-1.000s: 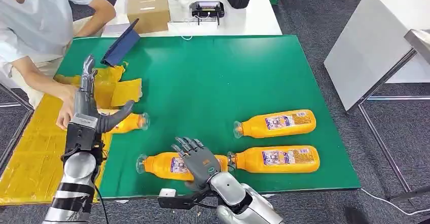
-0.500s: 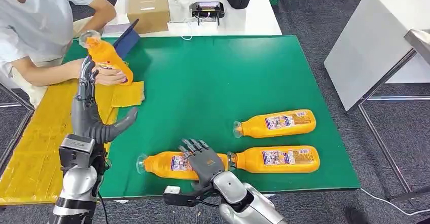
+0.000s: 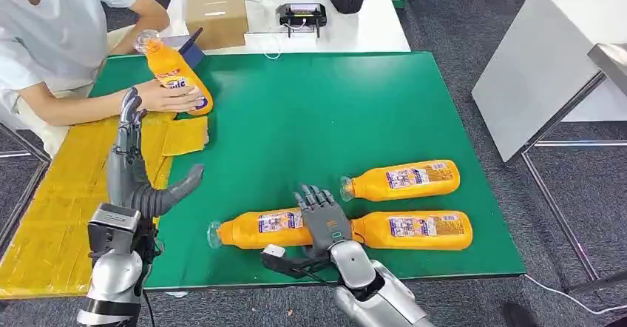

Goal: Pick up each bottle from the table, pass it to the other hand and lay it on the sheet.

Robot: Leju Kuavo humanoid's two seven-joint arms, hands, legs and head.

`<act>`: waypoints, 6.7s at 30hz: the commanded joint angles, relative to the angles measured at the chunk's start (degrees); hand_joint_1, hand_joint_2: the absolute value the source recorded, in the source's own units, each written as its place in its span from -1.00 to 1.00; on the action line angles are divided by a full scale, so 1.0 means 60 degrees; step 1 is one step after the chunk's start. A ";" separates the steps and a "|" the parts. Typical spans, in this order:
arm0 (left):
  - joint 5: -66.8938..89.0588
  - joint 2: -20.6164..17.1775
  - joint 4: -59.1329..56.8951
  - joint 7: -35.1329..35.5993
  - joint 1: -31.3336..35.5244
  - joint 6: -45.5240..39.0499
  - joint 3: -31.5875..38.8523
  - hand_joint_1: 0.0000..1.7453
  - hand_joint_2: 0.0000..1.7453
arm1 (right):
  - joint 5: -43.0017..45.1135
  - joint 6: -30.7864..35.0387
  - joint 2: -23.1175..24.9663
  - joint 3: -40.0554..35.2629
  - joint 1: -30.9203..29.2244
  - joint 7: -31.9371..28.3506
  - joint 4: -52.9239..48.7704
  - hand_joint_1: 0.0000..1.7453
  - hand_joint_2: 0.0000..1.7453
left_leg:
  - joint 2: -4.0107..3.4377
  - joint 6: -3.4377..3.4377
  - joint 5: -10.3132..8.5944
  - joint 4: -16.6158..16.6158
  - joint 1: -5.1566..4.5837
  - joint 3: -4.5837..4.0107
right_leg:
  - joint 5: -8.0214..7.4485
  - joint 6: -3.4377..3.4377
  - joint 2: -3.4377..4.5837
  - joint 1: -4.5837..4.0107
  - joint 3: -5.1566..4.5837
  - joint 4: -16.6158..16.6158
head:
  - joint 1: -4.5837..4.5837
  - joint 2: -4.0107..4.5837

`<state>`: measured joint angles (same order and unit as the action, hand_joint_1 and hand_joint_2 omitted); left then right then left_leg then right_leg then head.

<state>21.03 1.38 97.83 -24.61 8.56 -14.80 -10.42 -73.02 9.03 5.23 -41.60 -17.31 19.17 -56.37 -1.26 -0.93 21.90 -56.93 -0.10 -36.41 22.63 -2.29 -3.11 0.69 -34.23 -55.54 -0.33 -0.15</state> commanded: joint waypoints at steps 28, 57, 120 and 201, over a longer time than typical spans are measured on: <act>-0.1009 0.0214 -0.0973 -0.0029 0.0497 0.0296 -0.0146 -1.00 1.00 | -0.0712 0.0156 0.0141 0.0362 -0.0883 -0.0642 0.2275 1.00 1.00 | 0.0021 0.0010 0.0013 0.0008 0.0009 0.0042 | 0.0015 0.0012 0.0022 -0.0002 0.0048 0.0010 | 0.0000 0.0000; -0.1171 0.0013 -0.0859 -0.0048 0.0302 0.0272 -0.0824 -1.00 1.00 | 0.4995 0.3915 0.0396 0.3568 0.0942 -0.4424 -0.2244 1.00 1.00 | 0.0019 0.0008 0.0011 0.0003 0.0003 0.0002 | 0.0012 0.0009 0.0019 0.0000 0.0014 0.0002 | 0.0000 0.0000; -0.4569 -0.0016 -0.1877 0.0988 0.0523 0.3250 -0.2273 -1.00 1.00 | 0.5906 0.2741 0.0954 0.0119 0.0179 -0.5684 0.0734 1.00 1.00 | 0.0015 0.0014 0.0028 0.0005 0.0014 0.0032 | 0.0025 0.0016 0.0047 -0.0009 0.0042 0.0010 | 0.0004 0.0000; 0.8593 -0.1029 -1.2289 0.5220 0.5409 -0.0689 0.1095 -1.00 1.00 | 0.8062 0.3637 0.0014 0.2357 0.1654 -0.6605 -0.6334 -1.00 1.00 | -0.0007 0.0020 -0.0007 0.0006 0.0009 -0.0002 | -0.0010 0.0032 0.0037 -0.0008 0.0001 -0.0001 | 0.0000 0.0000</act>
<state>75.45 -6.95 23.54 9.81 42.60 -12.72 -7.89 -23.69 30.88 7.34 -26.97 -5.49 -21.48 -99.05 -1.34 -0.84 21.77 -56.93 -0.08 -36.65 22.51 -2.13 -3.09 0.64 -34.46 -55.62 -0.33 -0.15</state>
